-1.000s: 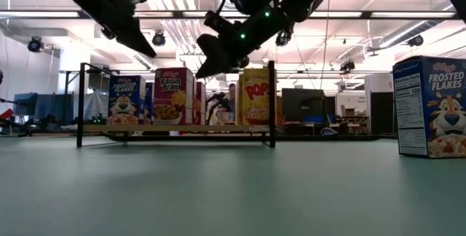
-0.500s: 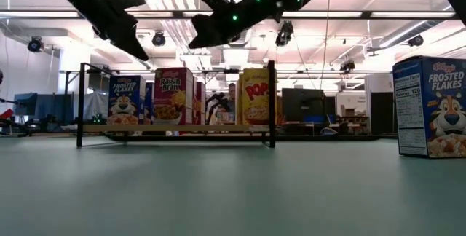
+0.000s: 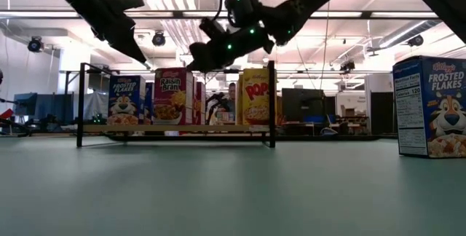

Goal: Stack cereal on shelf
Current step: Put the pink cereal box on the shelf

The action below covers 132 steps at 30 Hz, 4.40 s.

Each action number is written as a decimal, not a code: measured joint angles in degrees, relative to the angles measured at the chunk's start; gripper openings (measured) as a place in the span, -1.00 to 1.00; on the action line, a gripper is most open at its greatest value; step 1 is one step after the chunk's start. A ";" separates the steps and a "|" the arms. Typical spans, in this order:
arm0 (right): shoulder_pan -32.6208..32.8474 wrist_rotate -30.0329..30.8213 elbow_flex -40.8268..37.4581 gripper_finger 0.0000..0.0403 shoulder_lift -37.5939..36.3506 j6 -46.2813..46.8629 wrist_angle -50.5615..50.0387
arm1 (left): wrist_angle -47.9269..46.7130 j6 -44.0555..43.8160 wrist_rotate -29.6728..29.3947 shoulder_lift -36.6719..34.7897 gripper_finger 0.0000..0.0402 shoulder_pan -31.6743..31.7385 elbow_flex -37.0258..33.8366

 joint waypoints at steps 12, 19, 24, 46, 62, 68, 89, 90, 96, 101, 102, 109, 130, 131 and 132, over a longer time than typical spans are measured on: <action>-0.04 1.73 0.02 -0.96 0.17 2.35 -3.51 | 0.00 -0.01 0.02 0.02 -1.00 0.00 0.00; 0.17 1.75 0.00 -0.96 -0.44 3.52 -4.00 | 0.02 -0.01 0.04 0.02 -1.00 0.00 0.00; 0.45 1.78 -0.05 -0.96 -0.91 3.63 -4.64 | 0.04 -0.01 0.04 0.02 -1.00 0.00 0.00; 8.74 -16.79 -7.36 -0.96 -12.17 8.04 -17.50 | 9.27 10.34 4.17 4.31 -1.00 0.63 -4.26; 9.09 1.96 -8.70 -0.96 -5.69 9.44 -5.01 | 10.52 11.45 4.00 5.68 -1.00 0.70 -4.26; 9.09 4.37 -8.70 -0.96 -5.77 8.38 -5.23 | 10.54 11.37 4.02 5.68 -1.00 0.70 -4.26; 10.36 4.31 -11.64 -0.96 -15.08 6.03 -21.72 | 9.17 9.95 14.99 3.20 -1.00 0.59 -2.61; 10.51 4.33 -13.00 -0.96 -16.41 5.53 -21.75 | 10.92 10.81 15.26 3.04 -1.00 0.59 -2.51; 10.49 4.33 -22.27 -0.96 -24.83 4.90 -18.03 | 20.18 20.83 13.20 3.74 -1.00 2.26 -0.21; 10.49 4.31 -30.66 -0.96 -31.49 5.87 -12.04 | 20.30 25.86 13.18 6.08 -1.00 7.04 6.02; 10.49 4.33 -32.21 -0.96 -32.75 6.06 -10.87 | 19.80 26.39 13.27 6.88 -1.00 8.04 7.40; 10.68 4.16 -38.49 -0.96 -39.11 8.05 -8.11 | 9.68 28.50 23.62 14.37 -0.95 16.07 18.39; 11.47 2.81 -38.88 -0.96 -42.96 7.65 -11.67 | -7.21 27.25 30.77 29.58 0.30 25.57 29.18; 11.47 2.82 -38.88 -0.96 -42.97 7.63 -11.67 | -7.19 27.24 31.50 30.05 0.31 25.90 29.18; 11.47 2.82 -38.88 -0.96 -42.97 7.60 -11.67 | -7.21 27.25 31.89 30.48 0.31 26.29 29.18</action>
